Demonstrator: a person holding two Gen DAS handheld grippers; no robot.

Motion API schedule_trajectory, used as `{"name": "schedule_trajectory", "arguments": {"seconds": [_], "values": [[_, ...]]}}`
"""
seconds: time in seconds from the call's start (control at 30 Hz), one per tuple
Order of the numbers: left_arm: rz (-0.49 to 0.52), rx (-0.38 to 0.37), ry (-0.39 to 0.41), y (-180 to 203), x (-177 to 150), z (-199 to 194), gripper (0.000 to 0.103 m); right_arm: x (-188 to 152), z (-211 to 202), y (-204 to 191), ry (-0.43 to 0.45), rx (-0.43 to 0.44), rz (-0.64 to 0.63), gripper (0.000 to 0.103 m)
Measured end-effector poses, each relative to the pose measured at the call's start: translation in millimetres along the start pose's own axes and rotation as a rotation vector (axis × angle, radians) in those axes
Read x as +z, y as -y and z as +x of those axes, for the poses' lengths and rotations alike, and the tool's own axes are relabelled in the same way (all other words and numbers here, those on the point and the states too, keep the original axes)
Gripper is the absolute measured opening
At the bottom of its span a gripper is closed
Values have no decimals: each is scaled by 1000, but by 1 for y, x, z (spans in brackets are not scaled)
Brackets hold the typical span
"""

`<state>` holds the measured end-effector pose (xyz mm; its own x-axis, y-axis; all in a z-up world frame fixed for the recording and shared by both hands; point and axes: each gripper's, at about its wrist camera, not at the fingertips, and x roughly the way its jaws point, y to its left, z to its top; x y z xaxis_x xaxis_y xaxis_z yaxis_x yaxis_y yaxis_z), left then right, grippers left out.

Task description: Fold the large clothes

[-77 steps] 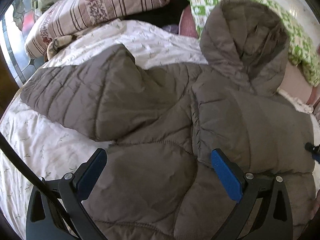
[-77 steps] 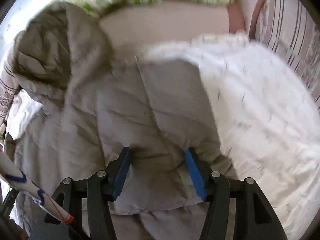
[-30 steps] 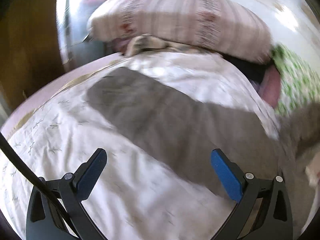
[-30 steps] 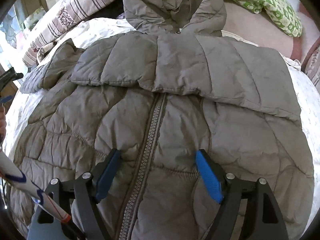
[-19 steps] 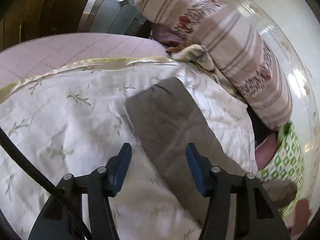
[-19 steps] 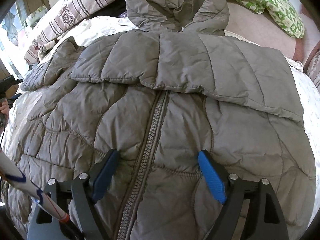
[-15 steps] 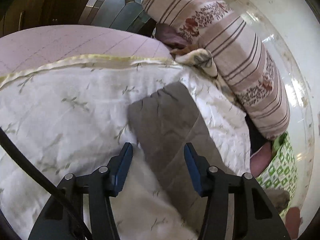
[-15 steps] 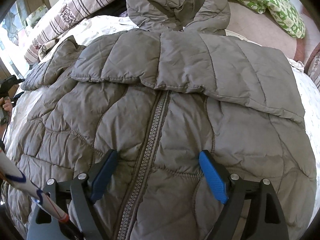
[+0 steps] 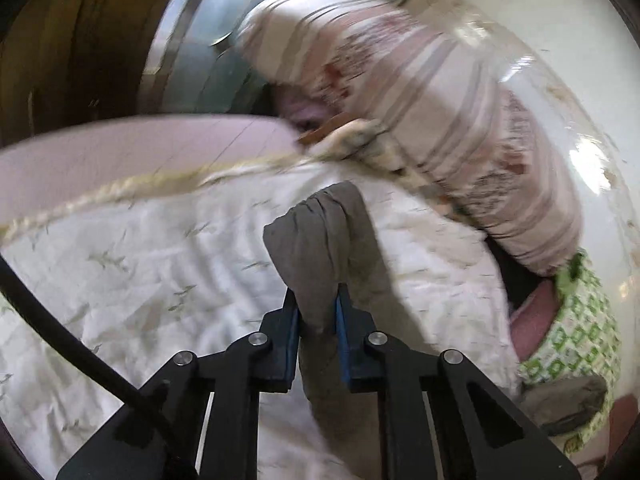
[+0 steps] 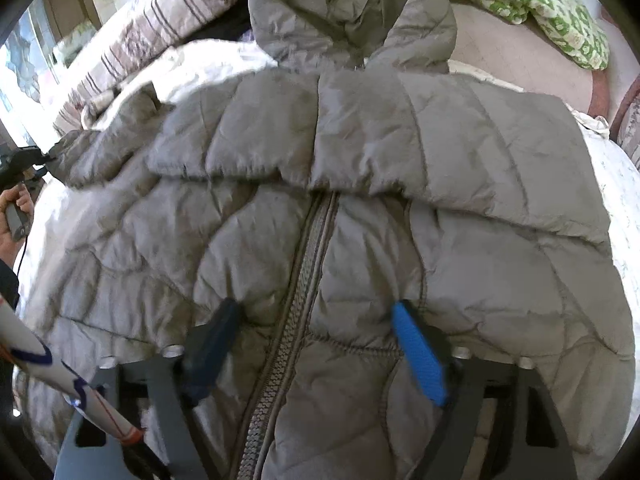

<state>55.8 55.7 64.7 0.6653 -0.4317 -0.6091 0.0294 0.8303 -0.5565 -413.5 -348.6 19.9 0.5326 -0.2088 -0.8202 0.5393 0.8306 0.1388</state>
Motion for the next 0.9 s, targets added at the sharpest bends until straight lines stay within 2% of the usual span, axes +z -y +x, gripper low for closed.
{"name": "schedule_trajectory", "arguments": {"seconds": [0.03, 0.1, 0.17, 0.2, 0.27, 0.3, 0.37, 0.43, 0.53, 0.67, 0.83, 0.9], "values": [[17, -17, 7, 9, 1, -8, 15, 4, -9, 5, 27, 10, 19, 62], [61, -75, 31, 32, 2, -30, 15, 8, -24, 19, 79, -2, 76, 62], [112, -121, 55, 58, 1, -53, 15, 10, -29, 33, 96, -56, 129, 64], [142, -147, 73, 72, -2, -67, 15, 9, -22, 42, 62, -104, 151, 68], [191, -177, 91, 97, -10, -88, 15, 4, 4, 51, -80, -121, 158, 70], [211, -202, 93, 108, -15, -99, 15, 1, 7, 53, -76, -102, 159, 70], [256, -244, 94, 134, -28, -118, 15, 4, -2, 56, -57, -78, 176, 69], [293, -268, 94, 156, -40, -131, 15, 9, -21, 61, -1, -31, 209, 69], [350, -322, 83, 196, -63, -150, 15, 13, -47, 75, 85, -37, 258, 69], [454, -386, 53, 257, -104, -171, 15, 12, -67, 103, 139, -20, 360, 69], [560, -471, -25, 319, -177, -185, 15, 11, -95, 137, 211, -30, 450, 69], [611, -487, -85, 340, -217, -180, 15, 10, -103, 144, 232, -37, 464, 69]]}}
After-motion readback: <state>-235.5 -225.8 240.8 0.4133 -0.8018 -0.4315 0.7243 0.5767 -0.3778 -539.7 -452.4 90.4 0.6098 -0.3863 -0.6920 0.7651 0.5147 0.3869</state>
